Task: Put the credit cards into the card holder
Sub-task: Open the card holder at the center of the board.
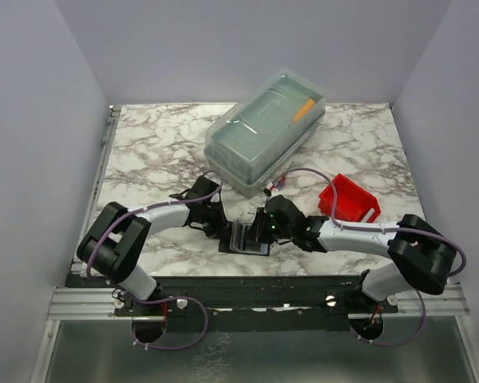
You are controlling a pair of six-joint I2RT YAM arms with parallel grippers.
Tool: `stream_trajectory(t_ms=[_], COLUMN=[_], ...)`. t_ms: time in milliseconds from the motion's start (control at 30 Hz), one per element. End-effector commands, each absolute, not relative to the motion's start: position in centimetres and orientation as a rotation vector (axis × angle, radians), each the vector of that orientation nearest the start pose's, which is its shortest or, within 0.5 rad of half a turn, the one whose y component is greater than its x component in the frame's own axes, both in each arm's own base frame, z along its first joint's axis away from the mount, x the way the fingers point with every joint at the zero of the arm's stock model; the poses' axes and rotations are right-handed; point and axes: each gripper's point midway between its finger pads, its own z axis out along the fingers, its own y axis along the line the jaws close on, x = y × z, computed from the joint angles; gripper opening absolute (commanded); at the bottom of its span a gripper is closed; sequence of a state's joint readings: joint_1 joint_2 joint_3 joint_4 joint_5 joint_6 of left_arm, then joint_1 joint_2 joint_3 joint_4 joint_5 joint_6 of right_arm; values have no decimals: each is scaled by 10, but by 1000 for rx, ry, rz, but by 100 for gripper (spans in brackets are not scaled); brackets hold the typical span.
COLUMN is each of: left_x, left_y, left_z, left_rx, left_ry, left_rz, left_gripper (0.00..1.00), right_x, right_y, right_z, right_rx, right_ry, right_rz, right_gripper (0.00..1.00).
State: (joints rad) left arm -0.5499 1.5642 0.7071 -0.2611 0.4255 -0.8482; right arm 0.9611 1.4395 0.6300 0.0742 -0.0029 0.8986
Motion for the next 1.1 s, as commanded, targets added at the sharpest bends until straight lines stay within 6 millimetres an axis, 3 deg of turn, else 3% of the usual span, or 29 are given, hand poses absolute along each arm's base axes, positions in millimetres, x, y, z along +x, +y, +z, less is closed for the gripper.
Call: stream_trajectory(t_ms=[0,67,167,333,467,600,1067], left_x=[175,176,175,175,175,174,175], left_y=[-216,-215,-214,-214,-215,-215,-215], left_z=[-15,-14,-14,-12,-13,-13,-11], left_rx=[-325,-325,-328,-327,-328,-326,-321], left_ry=[3019,3013,3009,3005,3009,3011,3006], left_rz=[-714,-712,-716,-722,-724,-725,-732], left_gripper=[0,0,0,0,0,0,0], right_x=[189,188,190,186,177,172,173], right_y=[368,375,365,310,287,289,289], right_z=[98,108,106,67,53,55,34], right_rx=[-240,-270,-233,-58,19,56,85], right_ry=[2339,2315,2349,2550,2577,2540,2589], right_rz=[1147,1190,1121,771,713,816,809], right_gripper=[9,12,18,22,36,46,46])
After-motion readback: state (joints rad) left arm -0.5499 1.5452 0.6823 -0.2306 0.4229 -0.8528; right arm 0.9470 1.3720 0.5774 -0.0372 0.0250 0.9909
